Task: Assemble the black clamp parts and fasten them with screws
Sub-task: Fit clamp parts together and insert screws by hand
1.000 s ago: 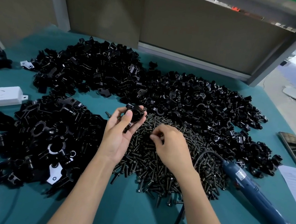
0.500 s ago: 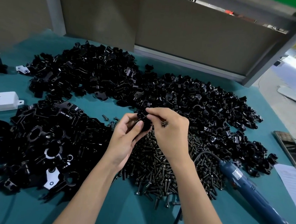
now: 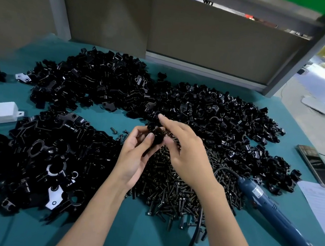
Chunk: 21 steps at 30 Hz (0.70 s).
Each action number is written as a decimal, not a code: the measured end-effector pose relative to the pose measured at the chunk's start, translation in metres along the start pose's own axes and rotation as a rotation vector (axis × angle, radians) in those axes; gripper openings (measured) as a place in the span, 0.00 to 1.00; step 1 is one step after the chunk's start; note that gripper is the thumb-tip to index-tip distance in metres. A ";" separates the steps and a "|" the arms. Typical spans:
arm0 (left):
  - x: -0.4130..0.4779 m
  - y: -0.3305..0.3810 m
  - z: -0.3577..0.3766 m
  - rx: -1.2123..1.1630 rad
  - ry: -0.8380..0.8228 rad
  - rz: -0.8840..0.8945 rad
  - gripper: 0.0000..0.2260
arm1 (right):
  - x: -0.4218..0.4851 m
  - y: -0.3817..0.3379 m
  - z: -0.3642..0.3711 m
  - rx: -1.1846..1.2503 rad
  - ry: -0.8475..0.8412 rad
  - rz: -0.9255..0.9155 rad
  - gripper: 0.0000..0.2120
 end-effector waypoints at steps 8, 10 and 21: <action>0.001 0.000 0.002 -0.291 0.119 -0.149 0.21 | -0.107 0.095 -0.122 -0.564 0.076 0.667 0.29; 0.001 0.000 0.002 -0.300 0.131 -0.162 0.21 | -0.141 0.117 -0.141 -0.667 -0.113 0.894 0.36; 0.002 -0.002 0.001 -0.292 0.091 -0.162 0.16 | -0.179 0.155 -0.149 -0.553 -0.021 0.850 0.33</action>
Point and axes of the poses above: each hand's wrist, its own x-axis towards the middle knuckle, its own z-axis out of the palm, y = z × x, the point moved 3 cm from there along x, towards the middle knuckle, and after that the axes turned 6 degrees about y, right-handed, at the moved point
